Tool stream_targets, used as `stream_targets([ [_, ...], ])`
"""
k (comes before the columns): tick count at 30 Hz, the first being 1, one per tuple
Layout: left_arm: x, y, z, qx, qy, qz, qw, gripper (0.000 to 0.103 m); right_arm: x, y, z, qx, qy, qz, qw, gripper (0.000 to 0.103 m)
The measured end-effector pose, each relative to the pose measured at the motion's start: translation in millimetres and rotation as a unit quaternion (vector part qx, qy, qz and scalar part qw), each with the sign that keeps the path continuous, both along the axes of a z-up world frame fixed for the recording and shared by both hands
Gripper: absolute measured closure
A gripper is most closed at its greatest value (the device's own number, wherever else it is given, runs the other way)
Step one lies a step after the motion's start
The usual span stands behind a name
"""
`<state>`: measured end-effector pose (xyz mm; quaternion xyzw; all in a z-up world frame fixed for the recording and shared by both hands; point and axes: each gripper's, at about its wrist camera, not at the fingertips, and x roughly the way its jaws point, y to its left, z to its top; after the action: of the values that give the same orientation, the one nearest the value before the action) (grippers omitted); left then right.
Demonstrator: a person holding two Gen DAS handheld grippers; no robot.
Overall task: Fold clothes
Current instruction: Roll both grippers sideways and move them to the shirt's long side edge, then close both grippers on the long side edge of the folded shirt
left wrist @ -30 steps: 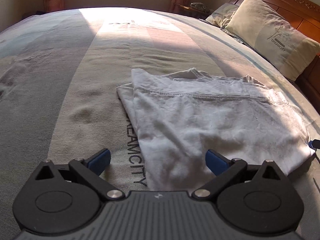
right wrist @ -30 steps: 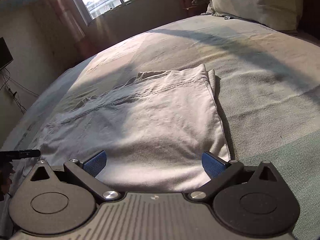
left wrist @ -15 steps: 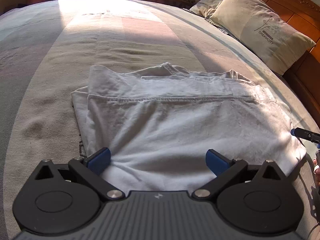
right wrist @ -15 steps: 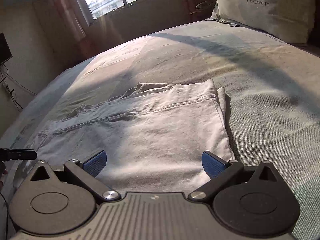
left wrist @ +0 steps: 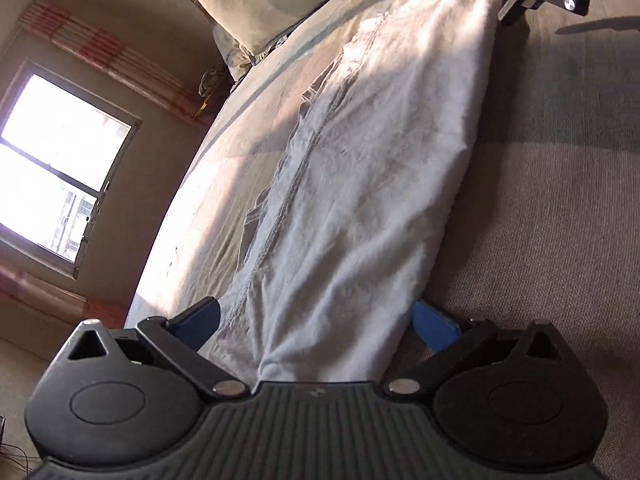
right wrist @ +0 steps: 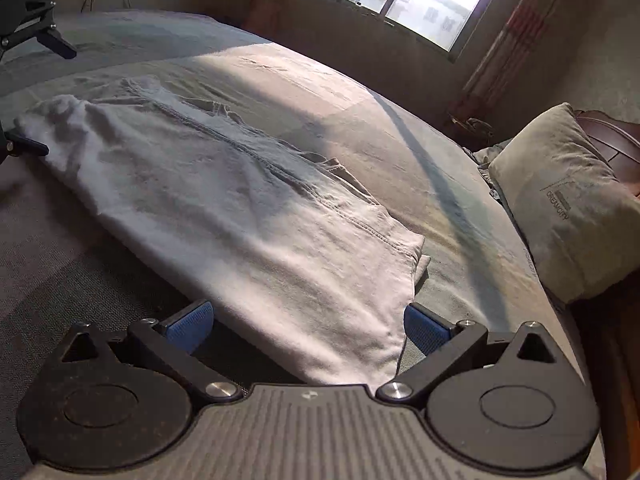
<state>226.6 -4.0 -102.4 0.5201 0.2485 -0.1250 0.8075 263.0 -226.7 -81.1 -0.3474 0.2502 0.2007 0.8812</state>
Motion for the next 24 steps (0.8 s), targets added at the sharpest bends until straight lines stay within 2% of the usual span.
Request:
stream_targets([
  [2,-8,-9,-12,0.045,-0.023,-0.026,0.9984,0.001,-9,18,-10,-0.065,-0.023,0.039,0.997,0.0],
  [4,-6,-15,-12,0.057,-0.031,-0.039,0.9971,0.001,-11,32,-20,-0.103,-0.029,0.065,0.992,0.0],
  [12,19,-45,-15,0.086,-0.042,-0.097,0.9907,0.0,-1,87,-33,-0.167,-0.097,0.139,0.971,0.0],
  [14,24,-39,-18,0.097,-0.05,-0.083,0.9906,0.0,4,89,-32,-0.173,-0.099,0.151,0.968,0.0],
  [16,28,-27,-22,0.121,-0.058,-0.067,0.9887,0.0,11,82,-30,-0.177,-0.096,0.144,0.969,0.0],
  [19,32,-2,-26,0.147,-0.059,-0.049,0.9862,0.0,24,55,-32,-0.208,-0.098,0.111,0.967,0.0],
  [21,33,8,-28,0.155,-0.06,-0.038,0.9853,0.0,32,35,-34,-0.228,-0.098,0.088,0.965,0.0],
  [24,36,3,-29,0.157,-0.065,-0.033,0.9849,0.0,40,13,-35,-0.234,-0.094,0.061,0.966,0.0],
])
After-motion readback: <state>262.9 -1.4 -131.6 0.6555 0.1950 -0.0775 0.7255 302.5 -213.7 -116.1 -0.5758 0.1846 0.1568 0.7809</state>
